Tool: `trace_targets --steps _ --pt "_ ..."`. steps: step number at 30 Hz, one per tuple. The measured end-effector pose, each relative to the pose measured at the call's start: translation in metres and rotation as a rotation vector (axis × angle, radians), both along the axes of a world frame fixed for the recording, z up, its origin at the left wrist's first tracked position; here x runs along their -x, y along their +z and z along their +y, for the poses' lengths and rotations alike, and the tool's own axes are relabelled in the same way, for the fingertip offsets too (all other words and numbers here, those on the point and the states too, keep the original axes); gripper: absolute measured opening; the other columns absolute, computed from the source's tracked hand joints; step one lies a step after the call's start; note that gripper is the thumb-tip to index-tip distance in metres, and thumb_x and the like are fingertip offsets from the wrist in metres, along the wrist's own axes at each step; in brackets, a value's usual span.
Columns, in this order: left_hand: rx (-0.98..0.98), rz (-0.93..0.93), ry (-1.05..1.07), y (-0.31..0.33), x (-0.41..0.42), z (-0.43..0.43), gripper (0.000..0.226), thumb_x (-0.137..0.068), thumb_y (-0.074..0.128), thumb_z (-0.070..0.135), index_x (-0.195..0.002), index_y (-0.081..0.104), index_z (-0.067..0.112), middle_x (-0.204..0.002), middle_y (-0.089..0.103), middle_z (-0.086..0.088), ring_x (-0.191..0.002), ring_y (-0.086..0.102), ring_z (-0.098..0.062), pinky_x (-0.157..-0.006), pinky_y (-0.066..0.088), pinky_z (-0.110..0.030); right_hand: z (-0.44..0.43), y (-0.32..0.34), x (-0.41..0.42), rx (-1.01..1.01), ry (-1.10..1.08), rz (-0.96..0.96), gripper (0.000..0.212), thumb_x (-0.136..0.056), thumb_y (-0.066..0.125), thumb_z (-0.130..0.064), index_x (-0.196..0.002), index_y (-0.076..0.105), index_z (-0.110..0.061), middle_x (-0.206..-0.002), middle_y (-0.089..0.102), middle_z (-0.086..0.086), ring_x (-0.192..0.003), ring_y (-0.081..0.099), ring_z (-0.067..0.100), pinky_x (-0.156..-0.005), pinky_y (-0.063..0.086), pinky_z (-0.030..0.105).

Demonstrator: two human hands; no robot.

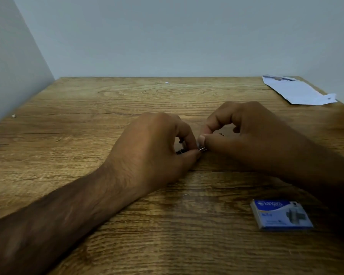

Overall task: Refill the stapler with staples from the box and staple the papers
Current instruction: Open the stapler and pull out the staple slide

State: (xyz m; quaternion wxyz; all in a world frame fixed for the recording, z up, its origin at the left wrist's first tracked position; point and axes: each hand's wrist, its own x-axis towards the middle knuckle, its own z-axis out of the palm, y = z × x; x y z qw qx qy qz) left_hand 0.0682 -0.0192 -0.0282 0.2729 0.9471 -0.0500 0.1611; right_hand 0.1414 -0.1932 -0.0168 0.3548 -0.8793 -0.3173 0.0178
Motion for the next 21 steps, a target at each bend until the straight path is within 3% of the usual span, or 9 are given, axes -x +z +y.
trace_targets --steps 3,6,8,10,15,18,21 --pt "0.004 0.024 -0.013 0.001 0.0 0.003 0.008 -0.076 0.083 0.037 -0.076 0.077 0.031 -0.074 0.068 0.016 -0.06 0.056 0.001 -0.062 0.047 -0.022 -0.006 0.006 -0.003 -0.146 -0.009 0.053 0.009 -0.073 0.071 -0.03 -0.073 0.076 -0.023 -0.075 0.076 -0.008 -0.062 0.065 -0.001 -0.052 0.047 0.015" --pt "0.021 0.044 -0.032 0.004 0.001 0.006 0.011 -0.073 0.086 0.038 -0.077 0.077 0.032 -0.064 0.067 0.014 -0.058 0.06 -0.005 -0.054 0.043 -0.021 -0.013 0.008 -0.006 -0.265 0.006 0.068 0.006 -0.075 0.071 -0.021 -0.074 0.074 -0.015 -0.077 0.077 0.009 -0.072 0.072 0.026 -0.057 0.057 0.032" --pt "0.026 0.063 -0.044 0.007 0.002 0.007 0.013 -0.07 0.086 0.04 -0.077 0.077 0.034 -0.064 0.069 0.012 -0.061 0.063 -0.008 -0.051 0.048 -0.025 -0.015 0.008 -0.004 -0.277 0.043 0.087 0.006 -0.075 0.072 -0.017 -0.075 0.071 -0.011 -0.077 0.076 0.018 -0.064 0.067 0.035 -0.05 0.05 0.029" --pt "0.022 0.069 -0.064 0.008 0.002 0.008 0.014 -0.069 0.086 0.042 -0.078 0.076 0.036 -0.071 0.069 0.018 -0.061 0.064 -0.008 -0.051 0.051 -0.028 -0.016 0.008 0.0 -0.272 0.068 0.112 0.007 -0.075 0.073 -0.013 -0.076 0.07 -0.007 -0.073 0.074 0.021 -0.057 0.061 0.028 -0.047 0.046 0.028" --pt "0.02 0.017 -0.151 0.008 0.002 0.011 0.022 -0.068 0.087 0.04 -0.086 0.075 0.039 -0.064 0.069 0.009 -0.057 0.065 -0.011 -0.055 0.057 -0.041 -0.016 0.008 0.006 -0.27 0.125 0.159 0.004 -0.082 0.073 -0.01 -0.086 0.072 -0.009 -0.076 0.075 0.019 -0.059 0.062 0.015 -0.048 0.047 0.021" --pt "0.026 0.016 -0.213 0.009 0.004 0.013 0.026 -0.069 0.087 0.035 -0.091 0.074 0.039 -0.073 0.071 0.019 -0.059 0.067 -0.015 -0.055 0.056 -0.038 -0.019 0.011 0.009 -0.297 0.127 0.183 0.01 -0.087 0.07 -0.007 -0.095 0.076 -0.007 -0.078 0.075 0.02 -0.059 0.063 0.011 -0.047 0.047 0.017" --pt "0.017 0.01 -0.267 0.007 0.004 0.017 0.027 -0.069 0.089 0.028 -0.09 0.075 0.038 -0.08 0.075 0.016 -0.063 0.068 -0.015 -0.059 0.054 -0.036 -0.03 0.014 0.013 -0.318 0.095 0.178 0.013 -0.091 0.07 -0.012 -0.097 0.078 -0.005 -0.083 0.078 0.013 -0.065 0.07 0.017 -0.048 0.05 0.024"
